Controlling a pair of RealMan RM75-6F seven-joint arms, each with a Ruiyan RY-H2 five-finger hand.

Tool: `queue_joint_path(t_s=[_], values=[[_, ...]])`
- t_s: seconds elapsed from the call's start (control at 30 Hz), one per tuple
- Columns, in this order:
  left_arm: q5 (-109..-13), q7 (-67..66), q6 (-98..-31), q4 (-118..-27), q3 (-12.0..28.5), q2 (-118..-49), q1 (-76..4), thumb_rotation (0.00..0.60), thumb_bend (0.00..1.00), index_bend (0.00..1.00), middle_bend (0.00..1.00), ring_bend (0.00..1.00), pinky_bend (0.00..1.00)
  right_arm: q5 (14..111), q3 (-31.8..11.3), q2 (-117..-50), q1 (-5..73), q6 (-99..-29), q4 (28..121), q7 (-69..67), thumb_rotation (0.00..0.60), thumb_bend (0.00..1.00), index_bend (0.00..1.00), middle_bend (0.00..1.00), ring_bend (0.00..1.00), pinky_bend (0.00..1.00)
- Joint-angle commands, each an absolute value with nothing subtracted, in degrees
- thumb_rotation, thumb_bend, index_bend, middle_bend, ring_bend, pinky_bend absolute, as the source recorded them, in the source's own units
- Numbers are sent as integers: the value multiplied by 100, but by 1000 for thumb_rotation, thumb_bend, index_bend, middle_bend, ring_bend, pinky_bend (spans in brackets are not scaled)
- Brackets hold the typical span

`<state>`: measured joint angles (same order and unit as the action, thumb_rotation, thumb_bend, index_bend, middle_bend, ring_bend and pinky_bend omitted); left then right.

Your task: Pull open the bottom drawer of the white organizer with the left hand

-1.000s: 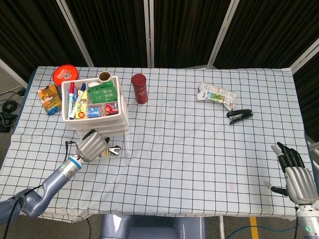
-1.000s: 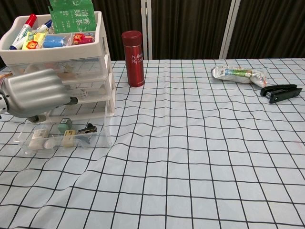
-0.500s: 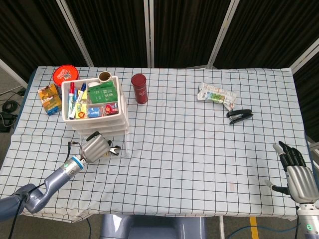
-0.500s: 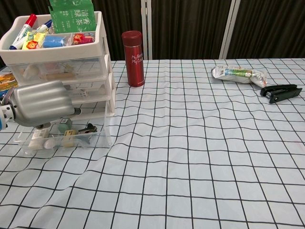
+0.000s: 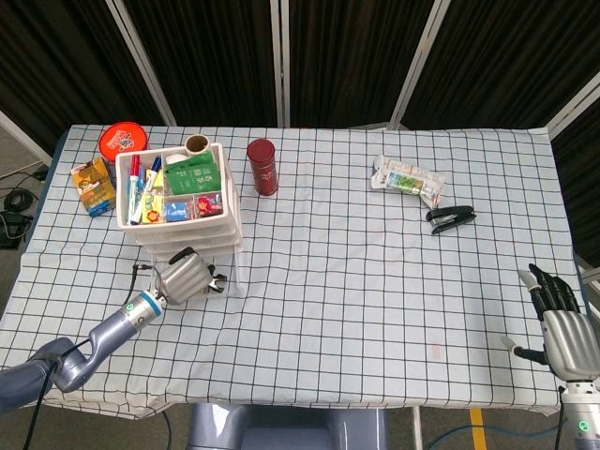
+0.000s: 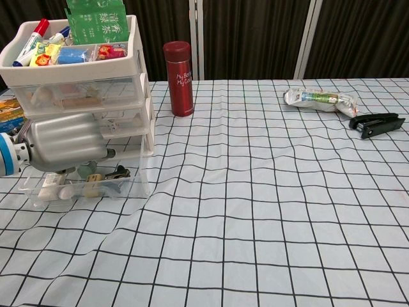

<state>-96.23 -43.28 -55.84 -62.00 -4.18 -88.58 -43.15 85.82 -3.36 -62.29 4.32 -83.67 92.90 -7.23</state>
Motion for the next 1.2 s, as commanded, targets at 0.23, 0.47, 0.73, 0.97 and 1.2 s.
queue_joint_path(t_s=[0.23,0.47,0.73,0.97,1.2], values=[[-9662,-4236,-5478,-6001,-461,-8982,-4348,600,211,475,991,906,812,8538,-363,-6225,429,-8368,9284,-751,600,30,30,0,0,0],[-9646,-4250,-5420,-5906,-464,-9047,-4350,600,210,513,991,906,812,8542,-357,-6230,430,-8356,9285,-731,600,30,30,0,0,0],[-9678,-4214,-5474,-5873,-485,-9083,-4321,600,426,592,991,907,812,8549,-357,-6228,428,-8358,9285,-736,600,30,30,0,0,0],[-9716,-4227,-5633,-5942,-501,-9022,-4245,600,470,614,991,906,812,8603,-332,-6232,414,-8387,9298,-716,600,30,30,0,0,0],[-9800,-4341,-6019,-6369,-447,-8715,-4143,600,470,610,991,906,812,8646,-304,-6248,415,-8382,9307,-679,600,30,30,0,0,0]])
